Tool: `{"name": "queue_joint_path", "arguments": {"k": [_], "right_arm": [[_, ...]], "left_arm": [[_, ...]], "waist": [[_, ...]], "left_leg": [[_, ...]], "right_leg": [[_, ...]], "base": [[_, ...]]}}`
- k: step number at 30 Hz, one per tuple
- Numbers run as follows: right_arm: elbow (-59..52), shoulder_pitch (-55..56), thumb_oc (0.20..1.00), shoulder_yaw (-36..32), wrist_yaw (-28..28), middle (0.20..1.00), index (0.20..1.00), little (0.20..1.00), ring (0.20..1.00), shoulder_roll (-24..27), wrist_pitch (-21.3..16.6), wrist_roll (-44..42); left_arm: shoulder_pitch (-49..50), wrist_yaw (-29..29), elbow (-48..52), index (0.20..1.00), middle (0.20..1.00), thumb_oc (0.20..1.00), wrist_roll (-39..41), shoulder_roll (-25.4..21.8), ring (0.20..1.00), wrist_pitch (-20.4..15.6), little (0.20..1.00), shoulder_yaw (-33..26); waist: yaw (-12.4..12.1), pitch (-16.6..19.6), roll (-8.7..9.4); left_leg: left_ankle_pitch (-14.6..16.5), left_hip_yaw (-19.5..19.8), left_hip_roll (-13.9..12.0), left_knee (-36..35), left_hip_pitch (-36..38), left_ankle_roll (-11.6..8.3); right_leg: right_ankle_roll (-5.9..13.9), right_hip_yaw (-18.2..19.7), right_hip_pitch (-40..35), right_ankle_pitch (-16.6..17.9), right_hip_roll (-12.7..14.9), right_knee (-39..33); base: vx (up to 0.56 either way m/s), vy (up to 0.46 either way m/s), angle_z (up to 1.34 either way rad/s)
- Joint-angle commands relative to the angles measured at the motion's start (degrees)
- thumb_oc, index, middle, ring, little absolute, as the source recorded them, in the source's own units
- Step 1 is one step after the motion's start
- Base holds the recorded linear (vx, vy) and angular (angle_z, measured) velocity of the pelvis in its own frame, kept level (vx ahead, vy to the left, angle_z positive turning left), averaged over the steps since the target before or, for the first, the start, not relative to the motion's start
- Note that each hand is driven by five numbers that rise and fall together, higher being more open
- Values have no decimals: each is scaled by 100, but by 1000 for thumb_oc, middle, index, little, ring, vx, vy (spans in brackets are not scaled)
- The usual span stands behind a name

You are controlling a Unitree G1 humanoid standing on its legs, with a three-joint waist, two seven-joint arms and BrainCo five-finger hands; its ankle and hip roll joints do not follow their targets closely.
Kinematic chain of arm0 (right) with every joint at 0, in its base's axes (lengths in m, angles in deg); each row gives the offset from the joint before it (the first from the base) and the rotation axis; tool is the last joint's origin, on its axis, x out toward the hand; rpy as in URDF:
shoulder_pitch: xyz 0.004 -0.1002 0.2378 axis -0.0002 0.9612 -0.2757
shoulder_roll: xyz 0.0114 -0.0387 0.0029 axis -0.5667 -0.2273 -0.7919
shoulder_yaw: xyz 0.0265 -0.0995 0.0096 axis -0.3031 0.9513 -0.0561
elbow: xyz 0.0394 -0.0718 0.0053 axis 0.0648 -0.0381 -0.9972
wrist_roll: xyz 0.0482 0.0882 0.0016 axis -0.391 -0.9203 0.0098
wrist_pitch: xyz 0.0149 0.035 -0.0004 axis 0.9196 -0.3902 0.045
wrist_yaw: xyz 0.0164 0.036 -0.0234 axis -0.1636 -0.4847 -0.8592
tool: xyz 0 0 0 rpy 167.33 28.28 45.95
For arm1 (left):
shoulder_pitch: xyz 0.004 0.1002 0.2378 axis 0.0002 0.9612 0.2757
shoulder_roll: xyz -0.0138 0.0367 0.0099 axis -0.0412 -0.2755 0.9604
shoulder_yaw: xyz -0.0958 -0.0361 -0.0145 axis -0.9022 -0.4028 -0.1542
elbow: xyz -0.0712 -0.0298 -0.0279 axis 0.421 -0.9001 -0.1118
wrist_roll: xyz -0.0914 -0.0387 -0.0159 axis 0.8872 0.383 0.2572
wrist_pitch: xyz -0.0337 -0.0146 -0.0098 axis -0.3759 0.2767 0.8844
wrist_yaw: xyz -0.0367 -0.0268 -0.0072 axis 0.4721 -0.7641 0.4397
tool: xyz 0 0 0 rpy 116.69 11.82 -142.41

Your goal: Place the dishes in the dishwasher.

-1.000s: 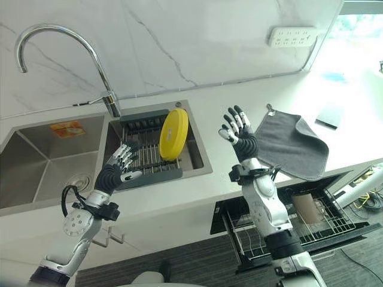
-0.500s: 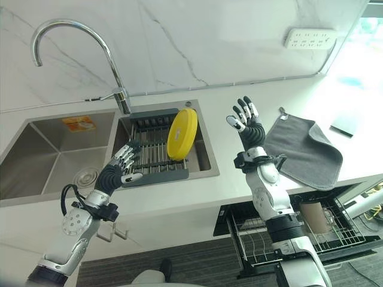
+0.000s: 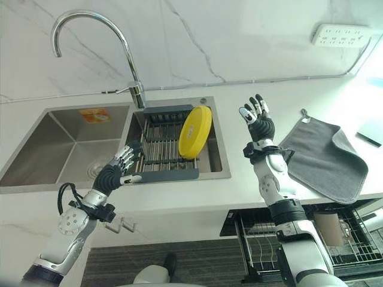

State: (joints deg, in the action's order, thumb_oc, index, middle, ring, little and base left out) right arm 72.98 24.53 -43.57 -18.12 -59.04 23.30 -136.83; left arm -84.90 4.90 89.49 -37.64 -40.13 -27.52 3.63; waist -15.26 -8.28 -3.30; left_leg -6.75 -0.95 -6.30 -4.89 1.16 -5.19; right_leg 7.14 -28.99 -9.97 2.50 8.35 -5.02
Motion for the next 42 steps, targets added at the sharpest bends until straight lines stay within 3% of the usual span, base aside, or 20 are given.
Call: {"name": "queue_joint_path", "arguments": {"k": [1,13,21,31,42], "right_arm": [[-77,-566,1000,-143,194,1000,1000,1000,1000,367,-316,-403],[263,-495,1000,-253,601,1000,1000,1000,1000,285,-88,-803],[319,-283,1000,21,401,1000,1000,1000,1000,-131,-108,-528],[317,-238,1000,44,350,1000,1000,1000,1000,-197,-168,-498],[365,-139,1000,130,422,1000,1000,1000,1000,-268,71,-367]], "left_arm": [[-123,74,121,1000,1000,1000,287,-336,1000,-468,1000,-155],[127,277,106,1000,1000,1000,409,-430,1000,-481,1000,-363],[180,155,78,1000,1000,1000,76,-339,1000,-474,1000,-419],[218,203,173,1000,1000,1000,26,-368,1000,-430,1000,-491],[227,195,149,1000,1000,1000,43,-317,1000,-461,1000,-520]], "waist": [[-207,79,76],[-289,59,50],[-312,31,67],[-352,41,52],[-366,21,81]], "left_leg": [[383,-181,-100,80,-191,-98],[401,-99,-53,85,-157,-64],[423,-77,-11,103,-104,-12],[411,-31,8,97,-106,-10],[407,-22,13,91,-101,3]], "right_leg": [[-308,-33,-84,-986,-58,623],[-328,-39,-85,-1063,-65,742],[-369,7,-85,-1111,-116,835],[-354,-24,-95,-1101,-118,826],[-354,-42,-78,-1100,-117,852]], "base": [[66,-19,6],[13,-6,2],[3,-9,6],[0,-1,0],[0,0,0]]}}
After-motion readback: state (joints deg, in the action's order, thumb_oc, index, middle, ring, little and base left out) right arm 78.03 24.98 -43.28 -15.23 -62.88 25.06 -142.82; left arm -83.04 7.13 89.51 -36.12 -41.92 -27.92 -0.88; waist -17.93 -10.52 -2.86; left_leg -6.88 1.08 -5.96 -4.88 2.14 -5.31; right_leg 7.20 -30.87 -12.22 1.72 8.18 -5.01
